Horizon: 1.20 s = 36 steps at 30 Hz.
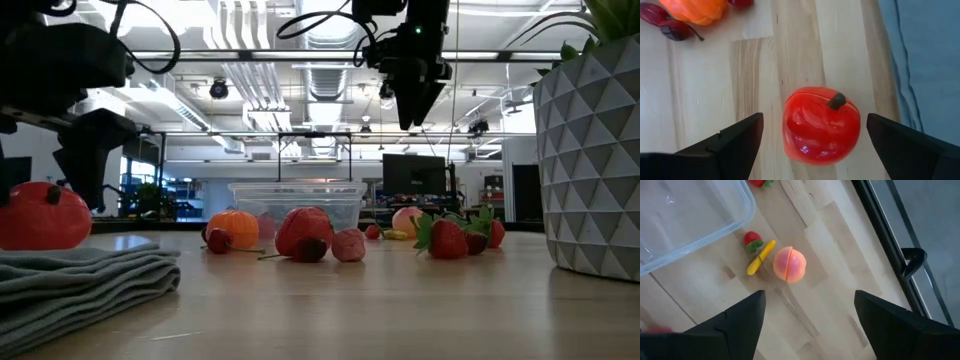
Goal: Pick and placing Produce into tupperware
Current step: Put the red apple into the transparent bin
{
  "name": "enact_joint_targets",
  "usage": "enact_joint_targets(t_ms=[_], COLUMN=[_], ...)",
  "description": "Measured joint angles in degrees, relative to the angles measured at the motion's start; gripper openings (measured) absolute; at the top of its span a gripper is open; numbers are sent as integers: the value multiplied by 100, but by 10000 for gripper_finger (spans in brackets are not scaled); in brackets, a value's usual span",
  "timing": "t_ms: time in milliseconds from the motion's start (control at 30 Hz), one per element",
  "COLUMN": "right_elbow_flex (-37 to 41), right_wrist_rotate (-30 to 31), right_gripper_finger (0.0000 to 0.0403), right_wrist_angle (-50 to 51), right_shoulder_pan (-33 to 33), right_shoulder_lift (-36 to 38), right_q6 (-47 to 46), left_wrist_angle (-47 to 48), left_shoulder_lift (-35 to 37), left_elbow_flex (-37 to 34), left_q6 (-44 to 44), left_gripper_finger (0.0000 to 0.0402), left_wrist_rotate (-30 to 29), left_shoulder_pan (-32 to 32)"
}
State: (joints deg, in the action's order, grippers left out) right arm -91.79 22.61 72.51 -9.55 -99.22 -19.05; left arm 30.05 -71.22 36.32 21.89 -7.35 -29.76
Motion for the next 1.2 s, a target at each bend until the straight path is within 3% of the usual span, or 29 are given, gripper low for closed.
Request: enact_joint_targets(t_ms=[833, 1200], right_elbow_flex=[0, 0], right_wrist_rotate=[-3, -3], right_gripper_finger=[290, 294], right_wrist_angle=[17, 15], right_shoulder_pan=[-24, -24], right_shoulder_lift=[2, 12], right_q6=[630, 866], left_wrist_angle=[-262, -257], left_shoulder_lift=[-959, -1084], left_elbow_flex=[170, 245], left_q6=[20, 30], left_gripper_finger=[339, 276], left_wrist_rotate=[22, 37], left_shoulder_pan=[-4, 2])
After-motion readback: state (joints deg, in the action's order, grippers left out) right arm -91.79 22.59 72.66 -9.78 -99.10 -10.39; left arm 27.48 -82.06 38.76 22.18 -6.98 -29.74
